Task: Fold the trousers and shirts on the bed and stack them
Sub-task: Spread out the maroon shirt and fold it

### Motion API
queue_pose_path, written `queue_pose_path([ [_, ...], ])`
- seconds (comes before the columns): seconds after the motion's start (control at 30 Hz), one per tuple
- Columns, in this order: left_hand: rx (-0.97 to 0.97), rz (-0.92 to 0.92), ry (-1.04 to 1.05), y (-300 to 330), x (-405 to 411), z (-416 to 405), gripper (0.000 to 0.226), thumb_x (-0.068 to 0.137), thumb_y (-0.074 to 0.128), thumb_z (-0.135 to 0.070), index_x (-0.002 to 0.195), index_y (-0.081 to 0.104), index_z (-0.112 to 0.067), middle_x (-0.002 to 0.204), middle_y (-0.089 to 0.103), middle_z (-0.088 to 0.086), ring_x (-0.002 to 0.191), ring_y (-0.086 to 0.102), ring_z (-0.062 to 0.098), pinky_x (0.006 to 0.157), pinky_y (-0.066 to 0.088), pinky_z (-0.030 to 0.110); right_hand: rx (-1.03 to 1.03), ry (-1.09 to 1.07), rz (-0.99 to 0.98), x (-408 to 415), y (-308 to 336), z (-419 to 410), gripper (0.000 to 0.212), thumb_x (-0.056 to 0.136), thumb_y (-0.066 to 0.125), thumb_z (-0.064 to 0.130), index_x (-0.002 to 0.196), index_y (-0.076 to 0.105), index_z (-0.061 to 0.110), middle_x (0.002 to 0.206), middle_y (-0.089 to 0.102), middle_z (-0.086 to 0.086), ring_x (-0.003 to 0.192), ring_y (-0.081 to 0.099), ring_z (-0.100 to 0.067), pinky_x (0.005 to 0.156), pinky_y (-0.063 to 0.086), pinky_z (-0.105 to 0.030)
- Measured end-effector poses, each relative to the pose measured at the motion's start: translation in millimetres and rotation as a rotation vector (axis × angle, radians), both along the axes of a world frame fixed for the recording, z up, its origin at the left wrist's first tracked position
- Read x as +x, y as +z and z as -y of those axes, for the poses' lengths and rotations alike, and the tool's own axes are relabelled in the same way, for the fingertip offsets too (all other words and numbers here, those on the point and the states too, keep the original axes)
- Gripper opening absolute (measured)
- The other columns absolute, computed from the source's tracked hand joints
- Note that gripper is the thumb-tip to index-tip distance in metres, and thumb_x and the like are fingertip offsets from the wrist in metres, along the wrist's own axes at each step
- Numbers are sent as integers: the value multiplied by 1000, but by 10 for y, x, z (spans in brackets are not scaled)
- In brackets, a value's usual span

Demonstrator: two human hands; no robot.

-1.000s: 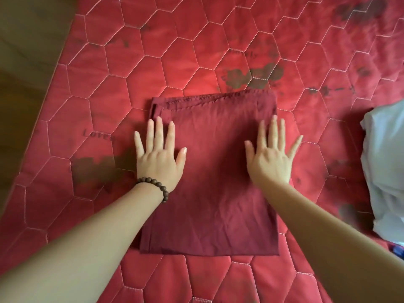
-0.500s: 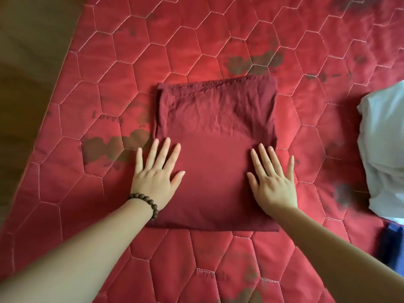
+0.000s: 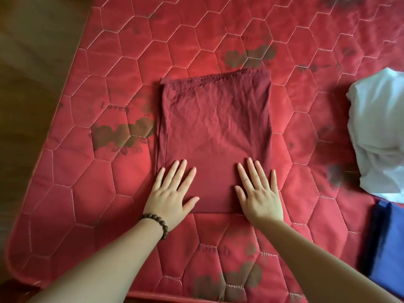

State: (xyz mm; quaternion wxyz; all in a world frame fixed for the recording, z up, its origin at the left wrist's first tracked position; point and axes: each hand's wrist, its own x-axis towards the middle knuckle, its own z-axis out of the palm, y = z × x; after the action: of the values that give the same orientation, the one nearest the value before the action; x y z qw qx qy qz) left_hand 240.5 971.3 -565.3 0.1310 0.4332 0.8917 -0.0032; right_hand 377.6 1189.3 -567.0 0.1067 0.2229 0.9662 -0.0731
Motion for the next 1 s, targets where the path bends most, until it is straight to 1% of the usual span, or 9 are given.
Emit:
queue_pose_path([
  [0.37, -43, 128, 164, 229, 961, 255, 70, 89, 32, -53, 151, 28, -20, 158, 21, 10, 147, 19, 26, 116, 21, 53, -48, 246, 142, 485, 164, -3, 60, 97, 22, 52, 152, 12, 29, 160, 8, 1, 148, 9, -19, 119, 8, -50],
  [0.47, -25, 106, 217, 357, 830, 106, 68, 87, 43, -49, 148, 35, -20, 156, 28, 10, 147, 18, 29, 116, 15, 58, -177, 138, 60, 419, 269, 59, 57, 98, 37, 47, 150, 22, 32, 161, 7, 3, 149, 7, -19, 120, 4, -47],
  [0.53, 17, 102, 209, 417, 594, -145, 69, 86, 54, -39, 149, 33, -19, 158, 24, 8, 148, 13, 28, 116, 13, 59, -238, -87, -88, 338, 355, 101, 58, 95, 52, 41, 148, 31, 32, 161, 12, 1, 147, 14, -21, 119, 14, -46],
  [0.6, 59, 85, 98, 431, 325, -508, 75, 86, 58, -30, 152, 23, -21, 161, 14, 4, 149, 5, 26, 117, 11, 57, -213, -380, -139, 242, 418, 109, 69, 90, 57, 44, 150, 24, 35, 160, 13, -2, 144, 20, -26, 114, 25, -45],
  [0.7, 92, 68, -209, 393, -39, -1141, 87, 87, 62, -36, 153, 7, -26, 162, -2, -1, 148, -7, 24, 118, 5, 55, -158, -669, 3, 90, 437, 109, 88, 83, 62, 54, 152, 11, 33, 152, 26, -7, 135, 29, -29, 104, 32, -45],
  [0.8, -46, 29, -605, 342, -206, -1668, 104, 80, 69, -47, 153, -2, -29, 161, -11, -2, 147, -16, 26, 116, 2, 61, -200, -791, 32, -7, 393, 135, 76, 83, 67, 46, 143, 30, 20, 131, 48, -8, 121, 42, -30, 95, 36, -43],
  [0.83, -109, -5, -714, 330, -213, -1794, 103, 79, 69, -47, 153, -1, -29, 162, -7, -2, 147, -16, 27, 115, 0, 63, -252, -827, 7, -32, 379, 136, 61, 83, 68, 41, 131, 38, 15, 123, 55, -9, 116, 48, -31, 92, 38, -43],
  [0.9, -194, -62, -857, 341, -188, -1962, 90, 82, 68, -43, 152, 13, -27, 160, 13, 0, 148, -2, 27, 112, -3, 65, -346, -847, -3, -58, 370, 122, 36, 86, 66, 34, 101, 40, 14, 106, 63, -11, 103, 57, -34, 82, 41, -42],
  [1.0, -199, -107, -874, 402, -186, -2017, 62, 84, 64, -45, 136, 41, -22, 131, 50, 2, 130, 37, 25, 117, 0, 57, -384, -711, 24, -23, 419, 71, 26, 90, 60, 30, 87, 38, 16, 91, 60, -10, 92, 57, -34, 65, 35, -36],
])
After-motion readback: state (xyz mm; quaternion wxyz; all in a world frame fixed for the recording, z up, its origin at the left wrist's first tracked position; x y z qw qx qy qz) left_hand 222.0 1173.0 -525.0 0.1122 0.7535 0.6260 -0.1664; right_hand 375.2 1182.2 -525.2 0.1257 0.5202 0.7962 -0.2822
